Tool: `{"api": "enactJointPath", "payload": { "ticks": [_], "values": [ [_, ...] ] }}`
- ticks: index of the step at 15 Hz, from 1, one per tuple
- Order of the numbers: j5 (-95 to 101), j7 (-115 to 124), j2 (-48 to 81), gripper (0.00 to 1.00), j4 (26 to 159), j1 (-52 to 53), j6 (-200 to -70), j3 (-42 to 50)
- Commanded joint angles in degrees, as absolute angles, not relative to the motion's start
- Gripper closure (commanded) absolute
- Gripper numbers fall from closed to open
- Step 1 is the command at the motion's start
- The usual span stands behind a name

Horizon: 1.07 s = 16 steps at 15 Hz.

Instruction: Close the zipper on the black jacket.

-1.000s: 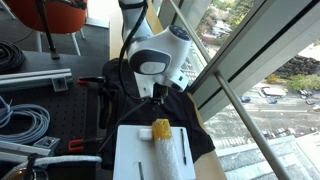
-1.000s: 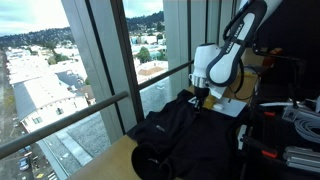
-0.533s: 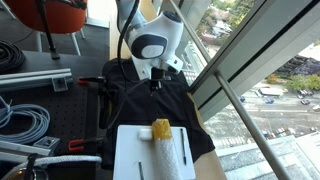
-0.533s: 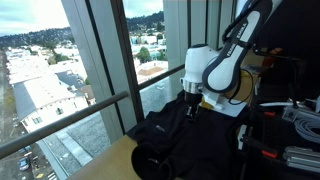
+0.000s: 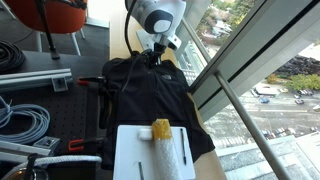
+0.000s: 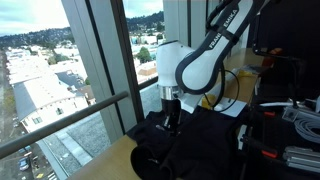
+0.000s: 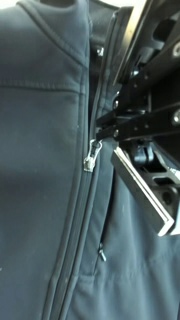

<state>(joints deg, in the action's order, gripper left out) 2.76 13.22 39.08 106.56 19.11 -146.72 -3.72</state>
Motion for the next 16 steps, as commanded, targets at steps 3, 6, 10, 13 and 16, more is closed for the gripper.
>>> {"api": "enactJointPath", "payload": {
  "ticks": [3,6,10,13,16],
  "values": [
    [0.60,16.77,46.98,0.98,92.07,21.91,-138.06,-7.54],
    [0.47,17.46,50.61,0.98,86.37,23.46,-135.68,-8.43],
    [0.38,17.86,53.50,0.98,81.39,25.87,-134.16,-9.27],
    [0.43,18.01,54.51,0.98,78.75,27.41,-133.09,-9.69],
    [0.69,17.38,54.38,0.67,78.77,27.66,-132.64,-9.49]
  ]
}}
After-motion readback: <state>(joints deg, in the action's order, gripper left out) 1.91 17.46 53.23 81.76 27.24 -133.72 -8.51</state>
